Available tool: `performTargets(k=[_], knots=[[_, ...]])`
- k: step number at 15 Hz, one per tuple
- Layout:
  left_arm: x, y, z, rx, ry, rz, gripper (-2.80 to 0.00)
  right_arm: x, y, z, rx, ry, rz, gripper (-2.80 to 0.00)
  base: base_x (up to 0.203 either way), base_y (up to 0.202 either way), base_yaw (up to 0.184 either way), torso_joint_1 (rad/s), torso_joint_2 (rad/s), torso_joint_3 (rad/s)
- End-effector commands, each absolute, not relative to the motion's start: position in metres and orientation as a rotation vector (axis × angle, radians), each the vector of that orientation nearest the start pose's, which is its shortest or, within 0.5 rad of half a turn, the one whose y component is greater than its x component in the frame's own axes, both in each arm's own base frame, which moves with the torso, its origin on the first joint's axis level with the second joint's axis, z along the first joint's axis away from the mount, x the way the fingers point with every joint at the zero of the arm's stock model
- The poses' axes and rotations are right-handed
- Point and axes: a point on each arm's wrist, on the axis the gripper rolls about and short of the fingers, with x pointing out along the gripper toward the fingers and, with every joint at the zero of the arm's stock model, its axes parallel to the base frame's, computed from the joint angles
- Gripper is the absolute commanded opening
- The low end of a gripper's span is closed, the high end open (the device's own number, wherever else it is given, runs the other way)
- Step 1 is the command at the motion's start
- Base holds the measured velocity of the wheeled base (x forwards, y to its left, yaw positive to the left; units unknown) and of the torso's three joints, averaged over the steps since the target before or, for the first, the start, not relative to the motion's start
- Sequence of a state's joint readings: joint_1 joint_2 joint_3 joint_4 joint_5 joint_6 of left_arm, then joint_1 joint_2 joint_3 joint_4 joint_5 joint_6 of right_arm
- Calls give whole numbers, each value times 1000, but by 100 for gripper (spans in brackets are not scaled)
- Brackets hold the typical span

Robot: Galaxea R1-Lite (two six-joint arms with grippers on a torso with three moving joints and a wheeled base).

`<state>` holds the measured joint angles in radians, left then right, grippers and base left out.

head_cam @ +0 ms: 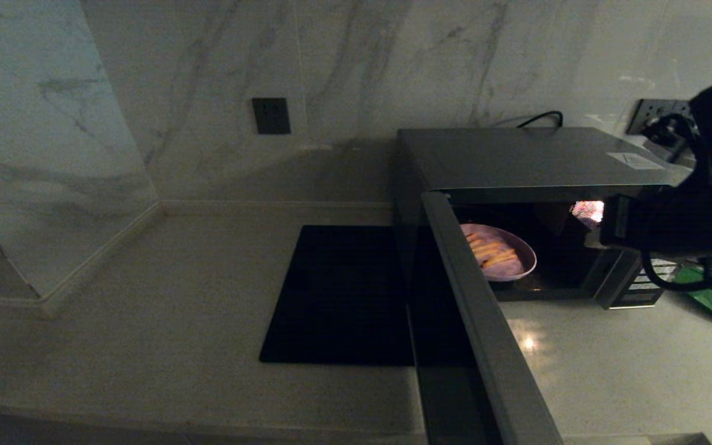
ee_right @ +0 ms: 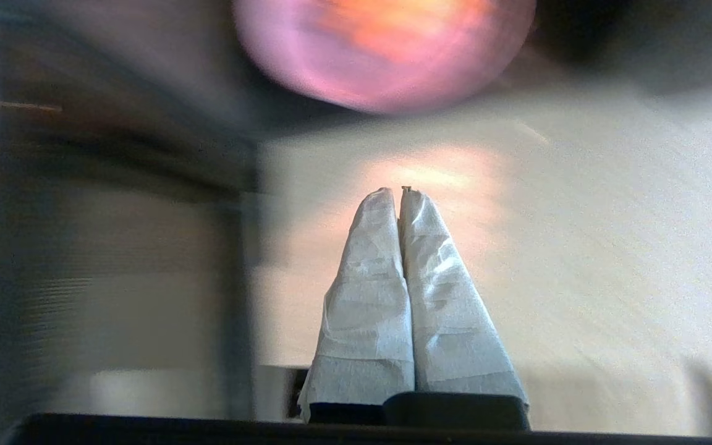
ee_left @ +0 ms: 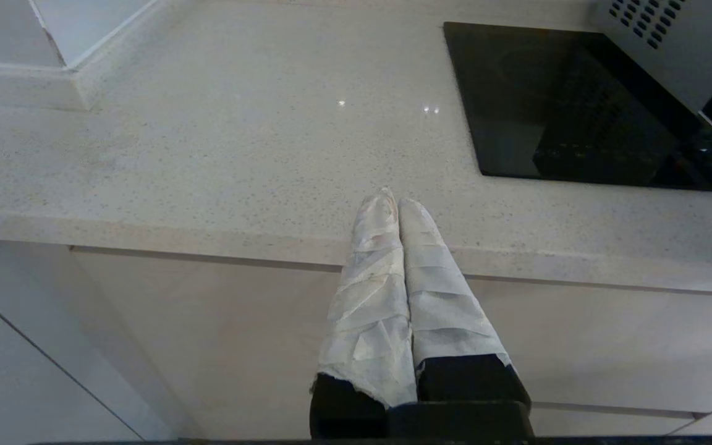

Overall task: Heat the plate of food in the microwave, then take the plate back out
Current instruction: Take the plate out of the microwave

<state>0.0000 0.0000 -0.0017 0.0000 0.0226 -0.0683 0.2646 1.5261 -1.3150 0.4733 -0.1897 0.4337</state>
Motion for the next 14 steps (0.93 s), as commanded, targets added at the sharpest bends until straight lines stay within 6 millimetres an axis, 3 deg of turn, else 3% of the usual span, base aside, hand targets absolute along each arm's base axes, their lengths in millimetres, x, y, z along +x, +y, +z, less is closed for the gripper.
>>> performTargets(k=[1,4,6,9,14], knots=[[-23,1,76,-69,-2,23,-280,216,33,260,289,682,-189,-280,0,0,0,0,0,0],[-23,1,76,-69,-2,23,-280,216,31,257,426,707,-175,-280,0,0,0,0,0,0],[-23,1,76,-69,-2,23,-280,226,33,254,488,709,-160,-280,0,0,0,0,0,0],[-23,1,76,-68,-1,23,-280,254,38,243,561,688,-164,-280,0,0,0,0,0,0],[-23,1,76,-69,-2,23,-280,304,46,204,579,721,-185,-280,0,0,0,0,0,0]])
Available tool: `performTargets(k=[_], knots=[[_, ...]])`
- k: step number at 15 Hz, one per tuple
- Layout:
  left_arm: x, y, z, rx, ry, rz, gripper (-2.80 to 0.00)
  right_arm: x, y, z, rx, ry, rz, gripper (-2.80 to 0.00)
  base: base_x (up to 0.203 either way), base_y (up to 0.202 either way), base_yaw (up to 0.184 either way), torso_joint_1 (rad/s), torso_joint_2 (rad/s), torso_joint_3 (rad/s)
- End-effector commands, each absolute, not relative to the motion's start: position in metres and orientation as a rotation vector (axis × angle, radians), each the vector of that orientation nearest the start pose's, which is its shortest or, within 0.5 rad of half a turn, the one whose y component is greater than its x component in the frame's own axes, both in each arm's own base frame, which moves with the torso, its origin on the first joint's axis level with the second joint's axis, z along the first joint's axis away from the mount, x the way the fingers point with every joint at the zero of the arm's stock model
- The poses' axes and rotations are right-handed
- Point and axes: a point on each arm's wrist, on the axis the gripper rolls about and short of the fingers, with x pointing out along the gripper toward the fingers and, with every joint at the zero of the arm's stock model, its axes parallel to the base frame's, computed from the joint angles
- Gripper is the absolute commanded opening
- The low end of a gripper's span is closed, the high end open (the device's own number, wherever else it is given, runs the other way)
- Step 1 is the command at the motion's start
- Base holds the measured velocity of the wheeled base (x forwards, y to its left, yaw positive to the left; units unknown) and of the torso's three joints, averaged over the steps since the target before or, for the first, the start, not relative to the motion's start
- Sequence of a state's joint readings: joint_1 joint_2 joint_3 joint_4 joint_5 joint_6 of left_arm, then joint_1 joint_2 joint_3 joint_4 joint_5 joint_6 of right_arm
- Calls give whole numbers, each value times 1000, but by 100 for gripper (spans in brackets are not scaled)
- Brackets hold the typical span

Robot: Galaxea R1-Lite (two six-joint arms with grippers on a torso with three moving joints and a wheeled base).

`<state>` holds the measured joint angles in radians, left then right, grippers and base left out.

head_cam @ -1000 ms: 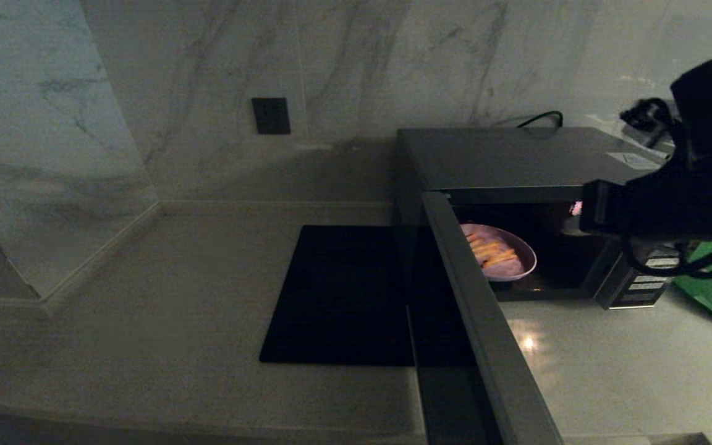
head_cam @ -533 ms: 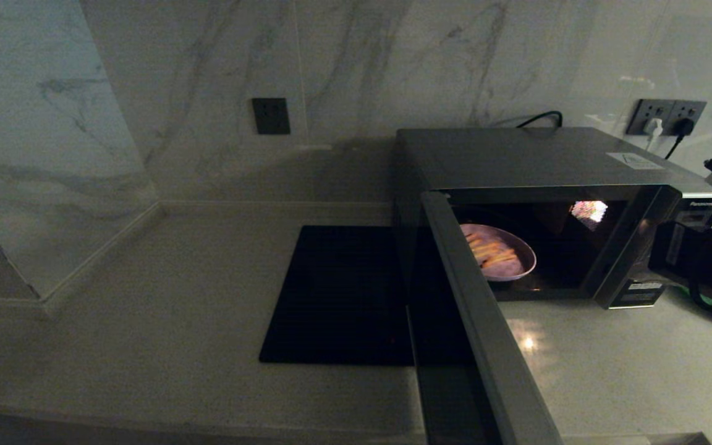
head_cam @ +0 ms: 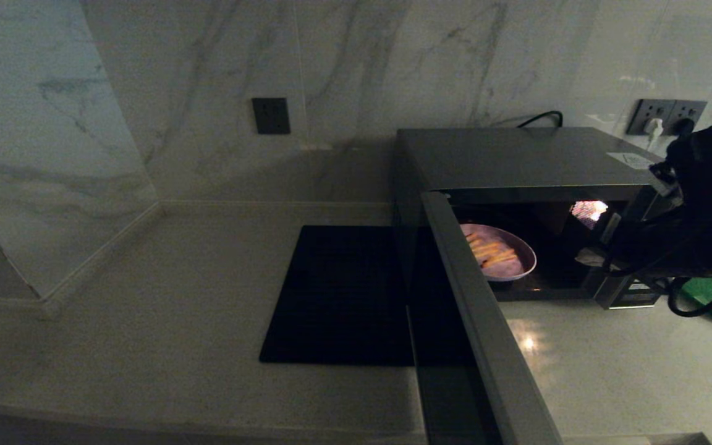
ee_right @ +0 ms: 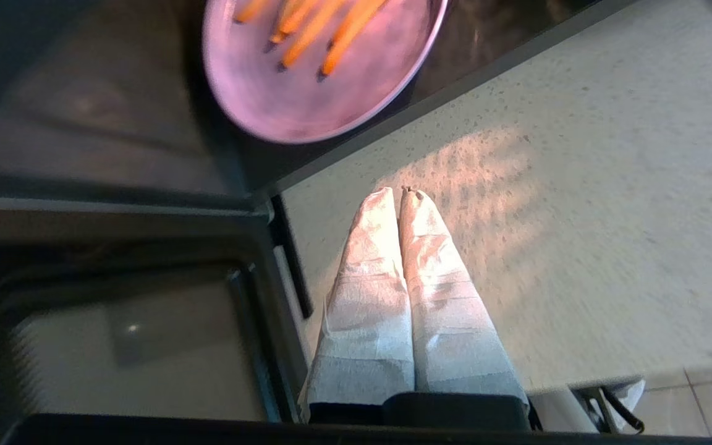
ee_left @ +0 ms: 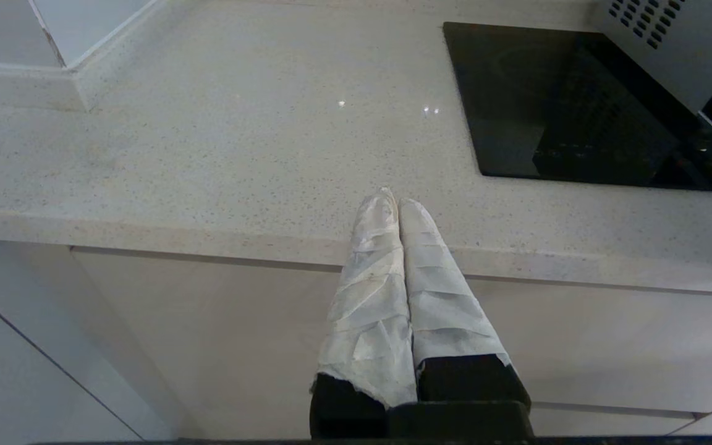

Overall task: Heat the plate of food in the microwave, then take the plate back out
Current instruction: Take the plate out of the microwave

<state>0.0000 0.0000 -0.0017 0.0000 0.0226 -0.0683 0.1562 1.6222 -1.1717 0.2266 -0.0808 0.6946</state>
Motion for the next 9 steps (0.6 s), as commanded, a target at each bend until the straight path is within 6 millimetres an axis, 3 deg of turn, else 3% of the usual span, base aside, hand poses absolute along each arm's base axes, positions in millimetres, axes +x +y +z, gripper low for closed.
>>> performTargets(k=[1,5,9], knots=[[-23,1,76,-69,-2,23,-280,315,48,198,583,698,-177,-280,0,0,0,0,0,0],[-23,1,76,-69,-2,23,-280,346,55,180,579,675,-175,-280,0,0,0,0,0,0],[-23,1,76,-69,-2,23,-280,361,57,181,571,643,-207,-280,0,0,0,0,0,0]])
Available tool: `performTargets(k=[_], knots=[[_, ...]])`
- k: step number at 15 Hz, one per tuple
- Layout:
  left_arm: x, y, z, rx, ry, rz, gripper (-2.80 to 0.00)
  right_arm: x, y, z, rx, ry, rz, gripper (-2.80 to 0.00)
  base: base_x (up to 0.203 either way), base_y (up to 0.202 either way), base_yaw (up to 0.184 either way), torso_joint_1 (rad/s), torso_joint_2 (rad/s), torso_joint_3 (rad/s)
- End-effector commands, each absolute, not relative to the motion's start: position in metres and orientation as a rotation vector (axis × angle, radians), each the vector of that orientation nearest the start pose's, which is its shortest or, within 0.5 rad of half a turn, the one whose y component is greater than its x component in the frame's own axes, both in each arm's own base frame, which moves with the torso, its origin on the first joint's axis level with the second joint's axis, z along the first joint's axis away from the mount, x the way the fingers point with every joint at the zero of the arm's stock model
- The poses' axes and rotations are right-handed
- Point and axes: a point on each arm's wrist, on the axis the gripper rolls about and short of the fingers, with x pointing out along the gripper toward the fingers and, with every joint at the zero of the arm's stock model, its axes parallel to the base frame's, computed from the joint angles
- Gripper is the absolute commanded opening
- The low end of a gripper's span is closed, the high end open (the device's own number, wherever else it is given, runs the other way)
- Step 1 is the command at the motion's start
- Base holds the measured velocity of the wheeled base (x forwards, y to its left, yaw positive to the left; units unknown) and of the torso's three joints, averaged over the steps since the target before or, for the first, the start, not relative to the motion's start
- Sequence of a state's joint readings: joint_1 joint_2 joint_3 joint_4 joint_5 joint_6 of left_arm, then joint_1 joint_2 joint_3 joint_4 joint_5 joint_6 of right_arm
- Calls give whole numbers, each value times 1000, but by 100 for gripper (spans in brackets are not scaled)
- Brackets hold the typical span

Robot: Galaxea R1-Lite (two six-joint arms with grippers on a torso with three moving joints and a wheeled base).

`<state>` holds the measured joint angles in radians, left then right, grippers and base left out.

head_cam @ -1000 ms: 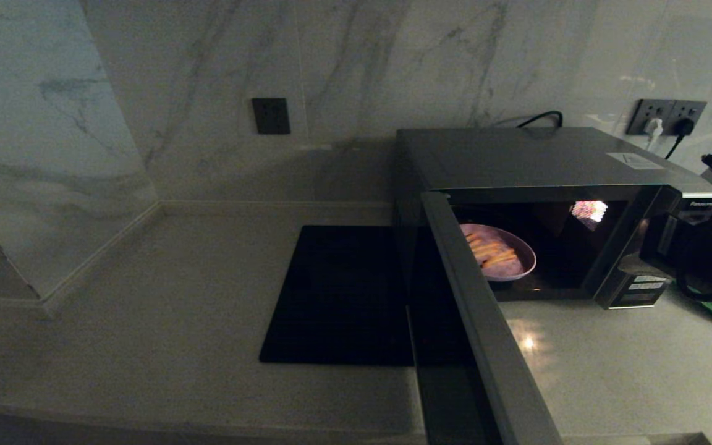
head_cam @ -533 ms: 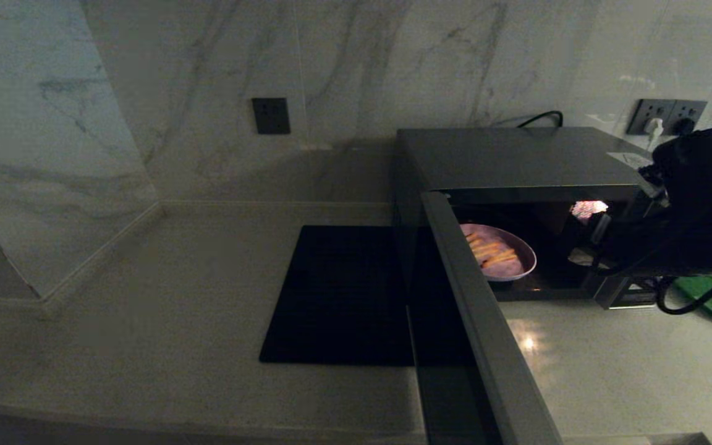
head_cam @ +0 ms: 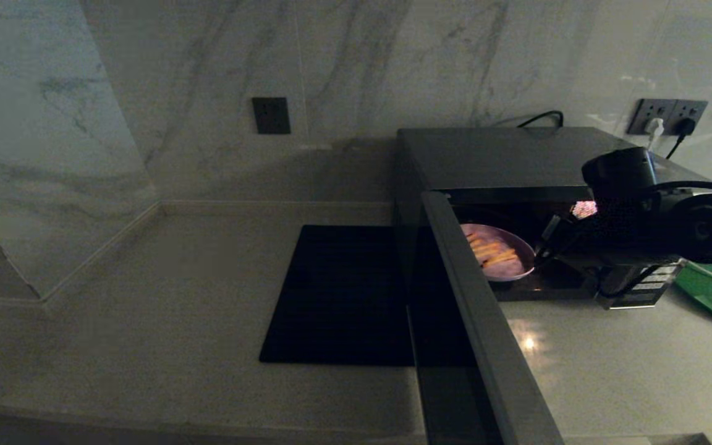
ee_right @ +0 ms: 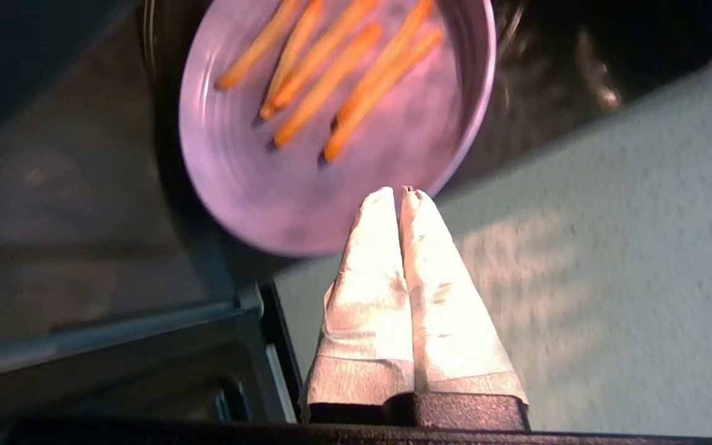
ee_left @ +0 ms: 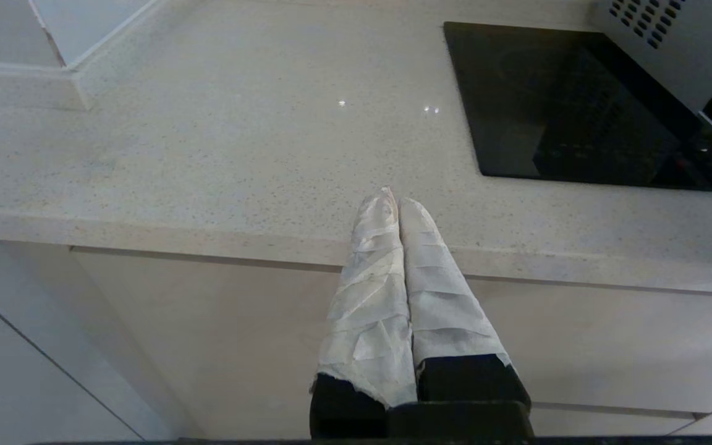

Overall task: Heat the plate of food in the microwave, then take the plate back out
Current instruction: Take the plate out of the microwave

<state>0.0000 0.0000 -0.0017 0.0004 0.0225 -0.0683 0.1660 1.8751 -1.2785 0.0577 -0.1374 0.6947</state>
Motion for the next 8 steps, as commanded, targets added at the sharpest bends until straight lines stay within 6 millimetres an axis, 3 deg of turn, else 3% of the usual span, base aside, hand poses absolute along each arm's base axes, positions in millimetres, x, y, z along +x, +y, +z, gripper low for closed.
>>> performTargets(k=[1,2,8], knots=[[-23,1,76,-69,-2,23,-280,361,57,180,573,644,-209,-280,0,0,0,0,0,0],[-23,1,76,-69,-2,23,-280,362,57,178,581,649,-214,0,0,0,0,0,0,0],[-23,1,76,-69,-2,23,-280,366,58,171,585,662,-223,0,0,0,0,0,0,0]])
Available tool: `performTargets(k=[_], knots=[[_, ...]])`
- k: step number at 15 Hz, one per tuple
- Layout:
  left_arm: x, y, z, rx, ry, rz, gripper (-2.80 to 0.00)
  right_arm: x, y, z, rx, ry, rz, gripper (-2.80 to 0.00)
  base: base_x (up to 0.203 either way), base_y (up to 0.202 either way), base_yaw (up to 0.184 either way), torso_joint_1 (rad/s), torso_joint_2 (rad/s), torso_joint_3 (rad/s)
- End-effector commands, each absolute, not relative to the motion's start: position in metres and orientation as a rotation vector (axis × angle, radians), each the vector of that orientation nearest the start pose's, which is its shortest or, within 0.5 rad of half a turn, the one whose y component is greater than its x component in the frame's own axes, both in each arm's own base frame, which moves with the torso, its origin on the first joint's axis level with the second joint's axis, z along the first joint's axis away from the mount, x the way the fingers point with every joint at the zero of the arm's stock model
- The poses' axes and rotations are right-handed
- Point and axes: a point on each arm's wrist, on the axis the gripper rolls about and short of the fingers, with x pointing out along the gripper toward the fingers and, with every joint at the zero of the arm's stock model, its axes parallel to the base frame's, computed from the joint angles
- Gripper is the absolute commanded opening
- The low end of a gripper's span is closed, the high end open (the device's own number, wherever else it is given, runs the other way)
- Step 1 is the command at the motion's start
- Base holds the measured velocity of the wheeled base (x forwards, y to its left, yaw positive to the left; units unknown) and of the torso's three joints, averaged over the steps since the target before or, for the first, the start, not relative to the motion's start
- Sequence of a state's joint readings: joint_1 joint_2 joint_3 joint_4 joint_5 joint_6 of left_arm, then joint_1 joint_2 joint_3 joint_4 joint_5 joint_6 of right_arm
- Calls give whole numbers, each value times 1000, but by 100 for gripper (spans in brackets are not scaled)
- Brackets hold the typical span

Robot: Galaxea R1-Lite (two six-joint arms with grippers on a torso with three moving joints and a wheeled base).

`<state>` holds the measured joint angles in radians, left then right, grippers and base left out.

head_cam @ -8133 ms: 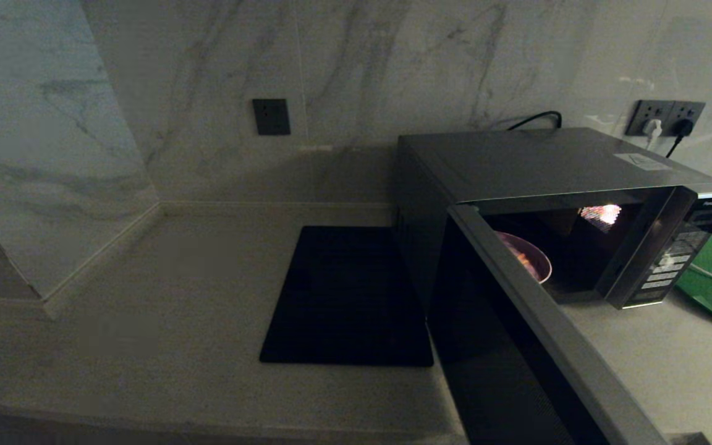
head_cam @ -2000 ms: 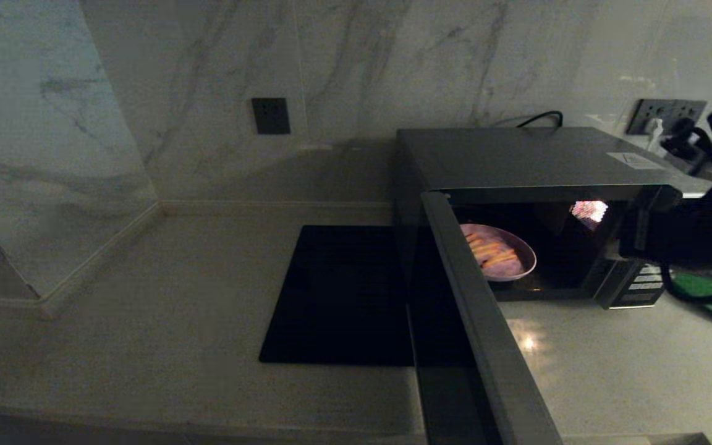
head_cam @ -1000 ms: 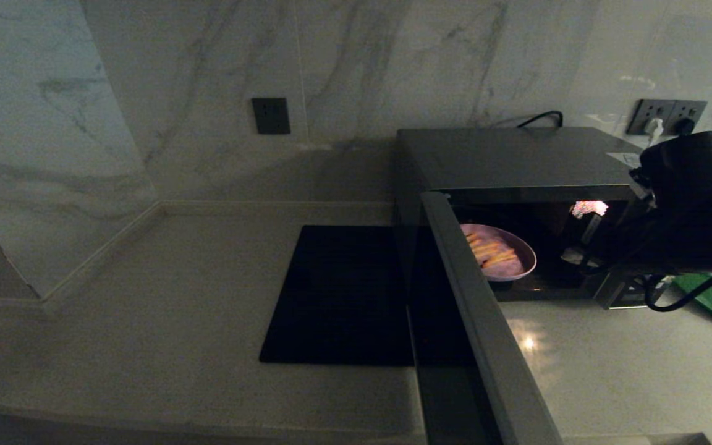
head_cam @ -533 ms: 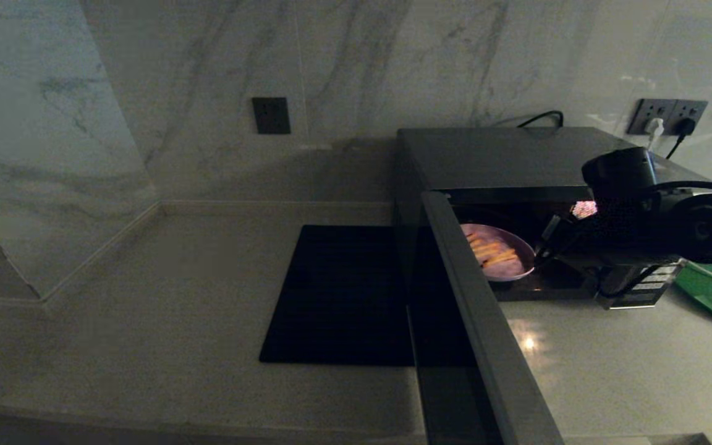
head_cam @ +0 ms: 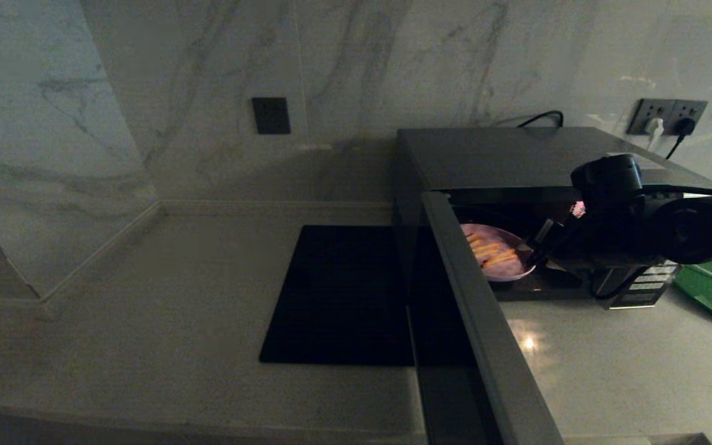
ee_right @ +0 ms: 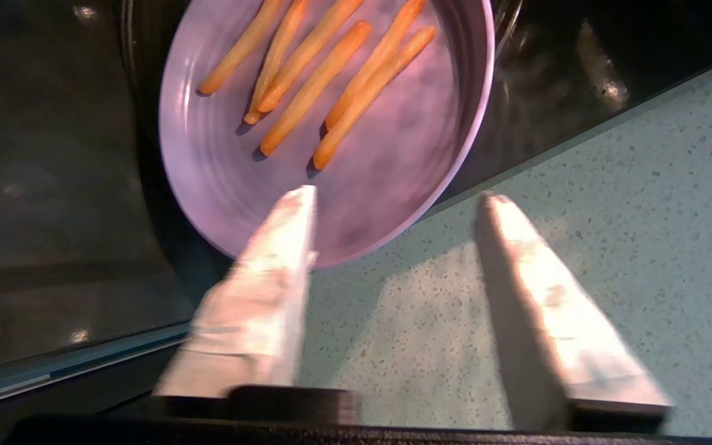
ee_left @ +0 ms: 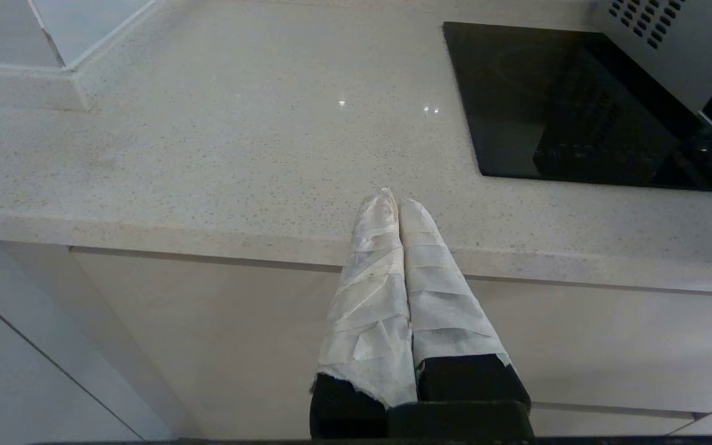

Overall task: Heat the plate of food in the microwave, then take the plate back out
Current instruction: Take the plate out of the microwave

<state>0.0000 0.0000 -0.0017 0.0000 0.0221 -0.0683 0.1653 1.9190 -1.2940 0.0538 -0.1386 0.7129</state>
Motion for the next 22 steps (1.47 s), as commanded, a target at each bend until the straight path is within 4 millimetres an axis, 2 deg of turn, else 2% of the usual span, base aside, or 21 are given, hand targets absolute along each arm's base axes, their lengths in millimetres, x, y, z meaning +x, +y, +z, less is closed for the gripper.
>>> performTargets(k=[1,3,5,10,12,17,22], knots=[[-23,1,76,-69,-2,23,-280,367,58,168,602,664,-240,0,0,0,0,0,0,0],[-23,1,76,-69,-2,23,-280,368,59,166,576,625,-333,0,0,0,0,0,0,0],[-23,1,76,-69,-2,23,-280,365,63,172,608,572,-405,0,0,0,0,0,0,0],[-23,1,76,-69,-2,23,-280,360,65,182,691,651,-520,0,0,0,0,0,0,0],[-23,1,76,-69,-2,23,-280,362,69,177,704,659,-533,0,0,0,0,0,0,0],[-23,1,76,-69,-2,23,-280,364,85,147,710,727,-562,0,0,0,0,0,0,0],[-23,1,76,-69,-2,23,-280,373,87,138,718,724,-560,0,0,0,0,0,0,0]])
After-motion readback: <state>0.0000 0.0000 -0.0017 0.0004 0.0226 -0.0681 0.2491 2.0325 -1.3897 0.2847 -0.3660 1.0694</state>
